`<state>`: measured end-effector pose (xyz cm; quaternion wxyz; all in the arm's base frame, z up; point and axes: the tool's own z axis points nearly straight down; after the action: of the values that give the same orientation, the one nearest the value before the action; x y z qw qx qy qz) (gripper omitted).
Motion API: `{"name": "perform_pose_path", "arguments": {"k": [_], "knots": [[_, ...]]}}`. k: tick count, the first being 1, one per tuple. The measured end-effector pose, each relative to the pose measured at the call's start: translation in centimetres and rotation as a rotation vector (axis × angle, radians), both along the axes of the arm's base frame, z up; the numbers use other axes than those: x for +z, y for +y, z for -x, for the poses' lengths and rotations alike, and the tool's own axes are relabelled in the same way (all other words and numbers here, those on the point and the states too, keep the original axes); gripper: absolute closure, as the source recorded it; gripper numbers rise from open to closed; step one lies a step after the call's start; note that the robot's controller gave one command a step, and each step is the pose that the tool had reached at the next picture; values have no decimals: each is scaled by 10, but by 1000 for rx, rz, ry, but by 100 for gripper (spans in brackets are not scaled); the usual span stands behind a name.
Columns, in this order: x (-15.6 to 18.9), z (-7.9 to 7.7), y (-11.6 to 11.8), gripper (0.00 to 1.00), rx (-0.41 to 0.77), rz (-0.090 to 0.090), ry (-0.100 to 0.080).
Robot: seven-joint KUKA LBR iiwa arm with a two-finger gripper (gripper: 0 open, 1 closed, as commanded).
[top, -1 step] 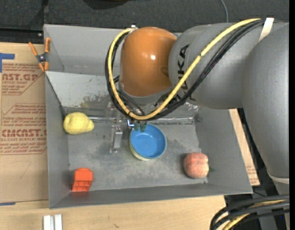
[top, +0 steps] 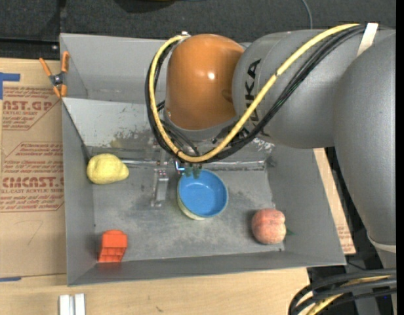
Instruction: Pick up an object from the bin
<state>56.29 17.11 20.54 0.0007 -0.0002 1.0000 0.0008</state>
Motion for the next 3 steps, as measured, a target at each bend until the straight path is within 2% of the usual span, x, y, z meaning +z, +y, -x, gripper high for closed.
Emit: {"name": "perform_pose_path", "arguments": {"k": [1, 2, 3], "knots": [[-115, -22, 36, 0, -567, -1, 4], [-135, -26, 72, 0, -77, 0, -2], [-136, -19, 73, 0, -573, -1, 4]]}}
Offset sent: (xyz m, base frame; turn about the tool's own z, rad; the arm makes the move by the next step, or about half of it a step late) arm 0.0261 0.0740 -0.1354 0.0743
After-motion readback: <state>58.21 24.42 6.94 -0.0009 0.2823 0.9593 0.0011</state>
